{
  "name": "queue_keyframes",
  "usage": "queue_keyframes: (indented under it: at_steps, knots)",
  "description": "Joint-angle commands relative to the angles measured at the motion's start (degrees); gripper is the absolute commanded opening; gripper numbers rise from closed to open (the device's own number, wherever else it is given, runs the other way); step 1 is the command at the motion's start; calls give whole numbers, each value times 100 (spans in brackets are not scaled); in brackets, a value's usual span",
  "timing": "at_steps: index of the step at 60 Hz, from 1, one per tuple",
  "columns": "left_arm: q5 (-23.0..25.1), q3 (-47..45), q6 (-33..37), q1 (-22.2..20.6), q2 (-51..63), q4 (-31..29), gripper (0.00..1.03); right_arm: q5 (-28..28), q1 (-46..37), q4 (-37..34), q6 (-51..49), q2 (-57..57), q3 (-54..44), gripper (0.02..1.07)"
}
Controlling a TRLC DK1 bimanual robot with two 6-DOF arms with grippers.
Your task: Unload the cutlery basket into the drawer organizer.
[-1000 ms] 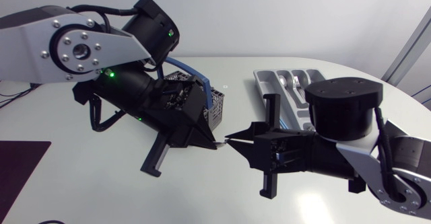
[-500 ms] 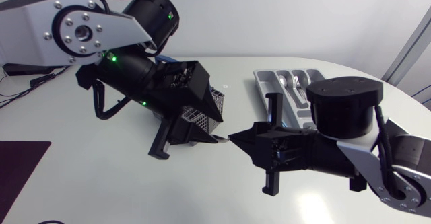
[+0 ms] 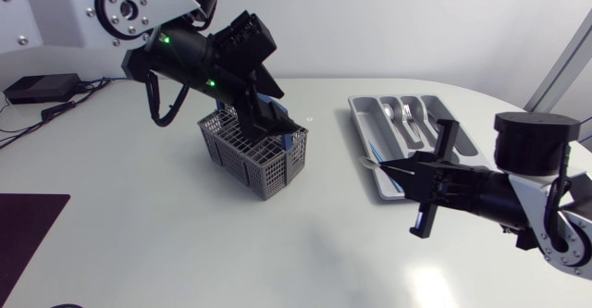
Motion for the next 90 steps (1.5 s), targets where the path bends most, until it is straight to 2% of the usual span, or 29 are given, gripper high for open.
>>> queue_keyframes:
  at_steps: [1, 13, 29, 39, 69, 72, 78, 90]
  knots:
    - [-242, -74, -403, 76, 87, 173, 99, -183, -565, 237, -494, -51, -307, 8]
    - [-611, -39, -693, 462, 104, 305, 99, -605, -1831, 1002, -1127, 318, -641, 8]
    - [-839, 102, -833, 928, 175, 270, 99, -904, -2929, 2637, -1707, 2155, -562, 8]
    - [-839, 40, -833, 1104, 175, 235, 99, -904, -3167, 3032, -1892, 2946, -307, 8]
    - [-848, -65, -798, 1473, 219, 226, 99, -702, -3457, 3217, -2340, 4229, 396, 10]
    - [-848, -65, -798, 1508, 219, 226, 99, -684, -3466, 3217, -2375, 4256, 396, 16]
    - [-848, -56, -790, 1535, 201, 191, 99, -640, -3466, 3217, -2472, 4229, 317, 43]
    - [-848, -39, -790, 1596, 183, 156, 99, -561, -3466, 3164, -2560, 3948, 141, 80]
